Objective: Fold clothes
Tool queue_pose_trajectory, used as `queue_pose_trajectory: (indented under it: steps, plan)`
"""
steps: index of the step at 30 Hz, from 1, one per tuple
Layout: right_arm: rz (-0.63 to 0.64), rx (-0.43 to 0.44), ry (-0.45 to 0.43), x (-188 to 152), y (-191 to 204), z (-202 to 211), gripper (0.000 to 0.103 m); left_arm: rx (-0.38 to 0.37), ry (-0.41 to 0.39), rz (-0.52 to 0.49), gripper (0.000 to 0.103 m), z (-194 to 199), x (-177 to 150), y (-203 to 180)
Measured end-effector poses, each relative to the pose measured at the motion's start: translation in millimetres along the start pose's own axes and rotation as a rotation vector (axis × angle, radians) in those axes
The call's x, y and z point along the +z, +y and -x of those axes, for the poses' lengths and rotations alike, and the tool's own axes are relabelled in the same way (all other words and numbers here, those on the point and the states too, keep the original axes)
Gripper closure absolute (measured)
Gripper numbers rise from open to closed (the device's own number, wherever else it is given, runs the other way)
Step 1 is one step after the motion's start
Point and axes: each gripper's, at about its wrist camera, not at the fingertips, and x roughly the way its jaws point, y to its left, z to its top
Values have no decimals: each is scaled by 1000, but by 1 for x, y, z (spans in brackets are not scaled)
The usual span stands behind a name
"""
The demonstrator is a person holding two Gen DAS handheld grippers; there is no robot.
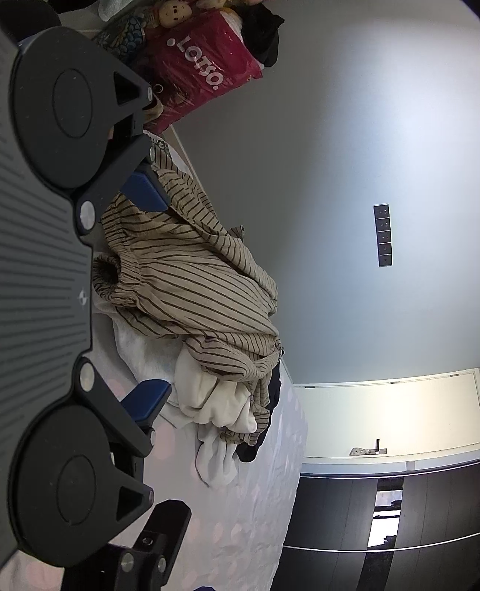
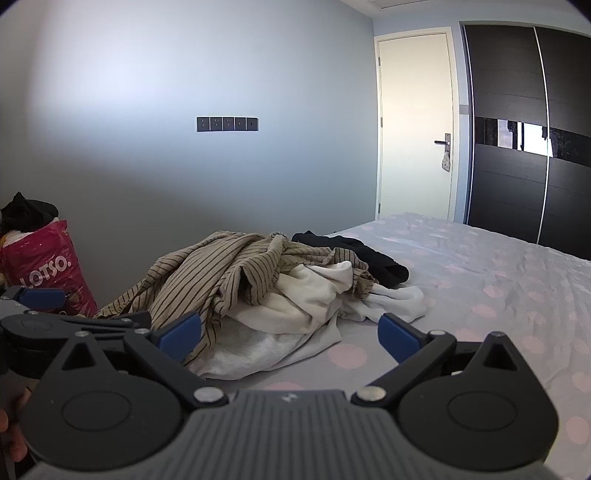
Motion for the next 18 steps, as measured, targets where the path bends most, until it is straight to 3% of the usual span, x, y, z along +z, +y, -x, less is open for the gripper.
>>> queue_pose_trajectory:
  steps: [18]
  plan:
    - [-36, -9, 43, -2, -2, 3, 1, 6, 15, 17, 4, 6, -3, -2]
